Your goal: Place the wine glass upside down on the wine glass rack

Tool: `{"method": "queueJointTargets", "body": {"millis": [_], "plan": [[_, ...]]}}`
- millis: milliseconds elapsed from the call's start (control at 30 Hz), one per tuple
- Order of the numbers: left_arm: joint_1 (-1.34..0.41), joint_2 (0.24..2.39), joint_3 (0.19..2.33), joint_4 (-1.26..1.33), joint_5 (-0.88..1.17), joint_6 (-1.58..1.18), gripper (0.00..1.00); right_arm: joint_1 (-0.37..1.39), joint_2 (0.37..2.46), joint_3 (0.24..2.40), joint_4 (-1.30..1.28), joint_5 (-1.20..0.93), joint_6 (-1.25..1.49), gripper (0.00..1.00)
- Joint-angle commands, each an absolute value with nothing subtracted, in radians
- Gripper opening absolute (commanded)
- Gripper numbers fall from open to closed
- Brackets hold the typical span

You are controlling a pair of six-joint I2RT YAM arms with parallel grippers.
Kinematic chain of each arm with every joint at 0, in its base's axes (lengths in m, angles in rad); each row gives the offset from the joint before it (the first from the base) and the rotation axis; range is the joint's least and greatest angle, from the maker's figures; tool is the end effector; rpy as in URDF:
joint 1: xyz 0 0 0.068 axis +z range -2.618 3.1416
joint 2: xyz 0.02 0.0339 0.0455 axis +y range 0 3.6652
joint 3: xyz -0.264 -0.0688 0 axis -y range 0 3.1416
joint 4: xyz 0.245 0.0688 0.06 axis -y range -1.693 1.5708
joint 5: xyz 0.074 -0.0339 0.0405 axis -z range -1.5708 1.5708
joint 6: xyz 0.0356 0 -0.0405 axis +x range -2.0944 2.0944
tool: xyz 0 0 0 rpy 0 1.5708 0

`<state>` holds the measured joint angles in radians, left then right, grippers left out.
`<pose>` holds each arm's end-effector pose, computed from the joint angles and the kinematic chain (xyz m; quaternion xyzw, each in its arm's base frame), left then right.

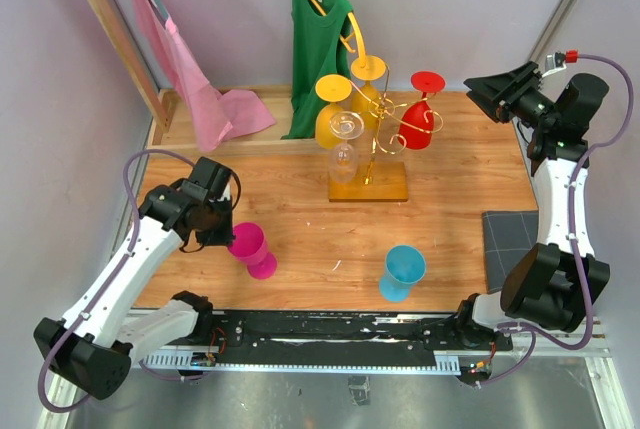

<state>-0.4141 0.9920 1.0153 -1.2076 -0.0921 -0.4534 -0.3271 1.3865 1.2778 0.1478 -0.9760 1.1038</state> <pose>0.1481 -0.0615 0.2988 -0.0281 0.9800 -0.0396 0.1931 0.3083 -0.0735 0.4098 0.1465 0.6838 0.5419 0.4662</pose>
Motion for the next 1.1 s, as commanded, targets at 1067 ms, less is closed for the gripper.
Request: {"method": "queueJointTargets", "body": {"millis": [1067], "plan": [[-0.42,0.962,1.534,-0.469,-0.226,-0.473,0.0,-0.309,1.301,1.361,0.182,-0.938,1.091,0.5]]}}
